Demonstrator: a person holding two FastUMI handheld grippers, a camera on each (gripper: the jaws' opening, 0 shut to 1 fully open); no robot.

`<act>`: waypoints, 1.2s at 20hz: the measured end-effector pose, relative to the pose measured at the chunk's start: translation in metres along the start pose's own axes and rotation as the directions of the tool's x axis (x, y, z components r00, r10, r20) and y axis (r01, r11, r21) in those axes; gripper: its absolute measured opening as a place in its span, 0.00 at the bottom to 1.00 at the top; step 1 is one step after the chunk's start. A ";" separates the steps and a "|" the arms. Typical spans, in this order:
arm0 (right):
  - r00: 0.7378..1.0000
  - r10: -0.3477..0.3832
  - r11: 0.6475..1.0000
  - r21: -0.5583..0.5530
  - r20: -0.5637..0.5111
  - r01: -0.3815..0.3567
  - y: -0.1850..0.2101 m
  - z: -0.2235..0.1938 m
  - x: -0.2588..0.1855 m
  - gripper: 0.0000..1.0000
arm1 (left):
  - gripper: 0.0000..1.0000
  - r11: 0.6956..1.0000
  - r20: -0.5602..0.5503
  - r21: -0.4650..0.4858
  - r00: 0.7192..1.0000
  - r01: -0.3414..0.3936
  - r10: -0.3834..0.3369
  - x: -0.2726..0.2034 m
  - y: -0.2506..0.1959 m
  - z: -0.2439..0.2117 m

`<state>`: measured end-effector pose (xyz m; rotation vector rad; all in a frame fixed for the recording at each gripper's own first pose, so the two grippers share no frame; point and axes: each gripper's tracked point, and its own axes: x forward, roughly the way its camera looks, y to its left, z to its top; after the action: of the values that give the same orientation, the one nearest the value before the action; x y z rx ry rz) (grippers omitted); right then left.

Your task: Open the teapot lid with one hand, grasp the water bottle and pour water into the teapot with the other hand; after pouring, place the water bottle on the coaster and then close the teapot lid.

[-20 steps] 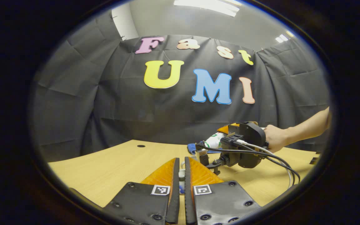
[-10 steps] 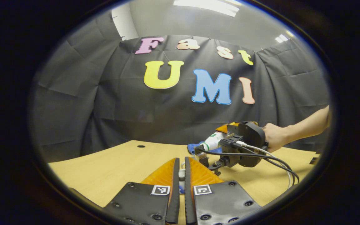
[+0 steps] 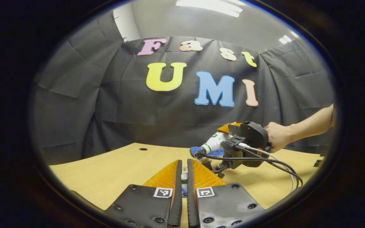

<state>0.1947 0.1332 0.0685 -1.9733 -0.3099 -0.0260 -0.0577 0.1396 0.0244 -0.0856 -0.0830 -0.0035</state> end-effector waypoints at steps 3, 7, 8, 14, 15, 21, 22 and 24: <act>1.000 -0.016 1.000 -0.019 0.005 0.016 -0.006 -0.002 0.000 0.73 | 0.13 1.000 0.001 0.000 1.000 -0.001 0.001 0.000 0.000 0.000; 0.999 -0.035 0.999 -0.037 0.009 0.035 -0.015 -0.002 0.003 0.73 | 0.13 1.000 0.003 0.000 1.000 -0.002 0.002 0.000 0.000 0.002; 0.999 -0.038 0.998 -0.040 0.009 0.038 -0.016 -0.002 0.003 0.73 | 0.13 1.000 0.002 0.000 1.000 -0.001 0.001 0.000 0.000 0.002; 0.999 -0.051 0.998 -0.040 0.013 0.051 -0.021 0.000 0.002 0.73 | 0.13 1.000 0.003 0.000 1.000 -0.001 0.001 -0.001 0.001 0.002; 0.999 -0.045 0.998 -0.034 0.013 0.046 -0.019 0.001 0.002 0.73 | 0.13 1.000 0.003 0.000 1.000 -0.002 0.002 0.000 0.001 0.001; 1.000 0.002 1.000 -0.025 0.024 -0.001 0.003 0.012 0.000 0.73 | 0.13 1.000 -0.001 0.001 1.000 -0.003 0.003 0.000 0.001 0.001; 1.000 0.007 1.000 -0.020 0.026 -0.007 0.006 0.013 -0.001 0.73 | 0.13 1.000 -0.002 0.000 1.000 -0.002 0.002 0.000 0.000 0.001; 1.000 0.010 1.000 -0.020 0.029 -0.010 0.013 0.015 -0.002 0.73 | 0.17 1.000 -0.004 0.001 1.000 -0.003 0.003 0.001 0.001 0.000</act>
<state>0.1935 0.1415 0.0500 -1.9967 -0.3199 0.0061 -0.0570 0.1401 0.0241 -0.0847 -0.0784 -0.0011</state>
